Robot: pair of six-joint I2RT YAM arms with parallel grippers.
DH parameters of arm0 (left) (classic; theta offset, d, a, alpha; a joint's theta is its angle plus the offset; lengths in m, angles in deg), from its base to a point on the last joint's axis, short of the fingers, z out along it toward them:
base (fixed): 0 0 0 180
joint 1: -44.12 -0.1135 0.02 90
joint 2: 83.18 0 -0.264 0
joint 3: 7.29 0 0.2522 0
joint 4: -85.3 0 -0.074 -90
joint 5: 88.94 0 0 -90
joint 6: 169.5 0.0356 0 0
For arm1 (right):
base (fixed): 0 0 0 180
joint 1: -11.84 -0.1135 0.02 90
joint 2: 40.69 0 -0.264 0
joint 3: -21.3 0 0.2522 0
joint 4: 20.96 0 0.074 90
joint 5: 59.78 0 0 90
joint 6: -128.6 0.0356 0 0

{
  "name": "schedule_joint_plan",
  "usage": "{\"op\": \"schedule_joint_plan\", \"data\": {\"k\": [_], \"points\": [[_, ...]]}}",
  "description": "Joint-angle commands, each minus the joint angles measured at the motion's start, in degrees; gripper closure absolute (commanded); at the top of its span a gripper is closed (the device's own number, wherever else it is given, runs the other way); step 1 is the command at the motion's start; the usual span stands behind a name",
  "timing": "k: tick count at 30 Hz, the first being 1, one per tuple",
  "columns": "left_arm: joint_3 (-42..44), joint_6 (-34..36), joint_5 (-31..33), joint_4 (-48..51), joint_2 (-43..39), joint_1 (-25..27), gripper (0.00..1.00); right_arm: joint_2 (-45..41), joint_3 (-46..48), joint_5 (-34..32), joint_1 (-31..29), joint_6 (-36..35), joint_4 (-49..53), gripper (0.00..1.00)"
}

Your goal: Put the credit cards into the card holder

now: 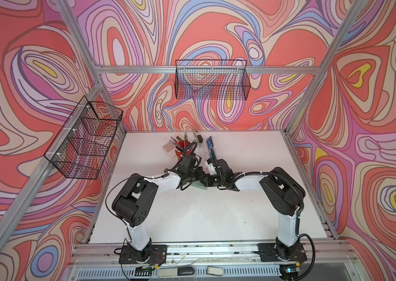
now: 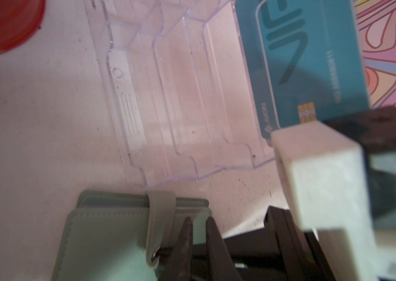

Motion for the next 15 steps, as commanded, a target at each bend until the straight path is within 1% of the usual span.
{"op": "schedule_joint_plan", "data": {"k": [1, 3, 6, 11, 15], "points": [[-1.2, 0.8, 1.8, 2.3, 2.5, -0.2, 0.87, 5.9, 3.7, -3.8, 0.2, -0.8, 16.7, 1.0], [-0.8, 0.5, 2.3, 2.9, 3.5, -0.7, 0.87, 5.9, 3.5, -3.6, 0.2, -0.8, 16.6, 1.0], [0.1, -0.2, 1.0, 2.6, 5.0, -1.6, 0.89, 5.9, 3.5, -3.4, 0.2, -1.0, 16.3, 1.0], [1.9, -1.8, 2.9, 3.8, 6.5, -2.7, 0.92, 4.6, 3.6, -2.9, 0.2, -1.7, 16.1, 1.0], [4.6, -2.3, 2.8, 1.7, 6.7, -3.5, 0.94, 3.2, 3.8, -2.8, 0.2, -1.9, 16.3, 1.0]]}}
